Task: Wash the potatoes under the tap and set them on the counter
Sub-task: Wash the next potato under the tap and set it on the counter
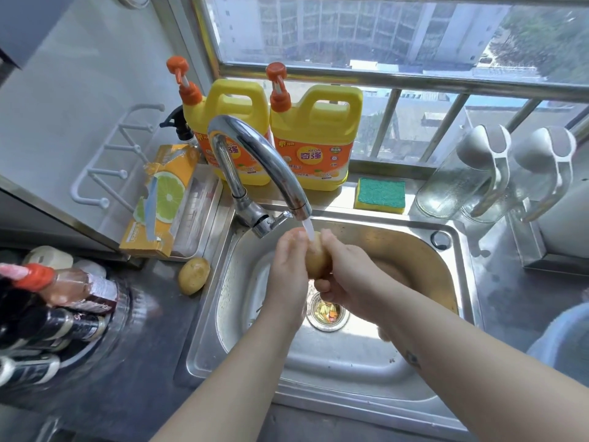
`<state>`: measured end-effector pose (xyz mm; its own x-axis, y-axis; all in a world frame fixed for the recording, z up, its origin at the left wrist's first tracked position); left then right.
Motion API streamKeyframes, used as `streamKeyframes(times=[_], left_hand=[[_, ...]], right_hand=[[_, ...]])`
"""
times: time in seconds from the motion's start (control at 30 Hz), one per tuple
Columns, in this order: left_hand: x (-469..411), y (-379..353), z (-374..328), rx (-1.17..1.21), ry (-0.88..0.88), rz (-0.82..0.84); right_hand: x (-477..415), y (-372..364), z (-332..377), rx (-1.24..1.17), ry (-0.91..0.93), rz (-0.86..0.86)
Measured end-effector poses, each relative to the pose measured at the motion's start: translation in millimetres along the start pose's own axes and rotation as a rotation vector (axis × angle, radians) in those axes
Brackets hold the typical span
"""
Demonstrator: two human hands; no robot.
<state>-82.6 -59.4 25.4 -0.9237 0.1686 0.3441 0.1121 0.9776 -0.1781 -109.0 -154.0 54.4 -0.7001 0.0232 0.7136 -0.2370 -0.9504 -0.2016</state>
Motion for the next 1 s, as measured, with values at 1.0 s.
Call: streamKeyframes(times=[1.0], left_hand=[[-5, 5, 4, 0.153, 0.08, -0.173]], right_hand=[[2, -10, -2, 0.129, 0.131, 0.108]])
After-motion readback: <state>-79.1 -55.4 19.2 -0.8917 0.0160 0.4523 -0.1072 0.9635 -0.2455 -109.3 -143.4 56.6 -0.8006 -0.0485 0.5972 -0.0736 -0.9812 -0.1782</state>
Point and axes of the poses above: each hand's wrist, its own x-axis away from the middle knuckle, its own y-axis out of the back of the hand, z = x × y, the point moved 2 cm from there along -x, towards the middle knuckle, and after that the axes turned 6 degrees about -y, right-handed, at the moved point
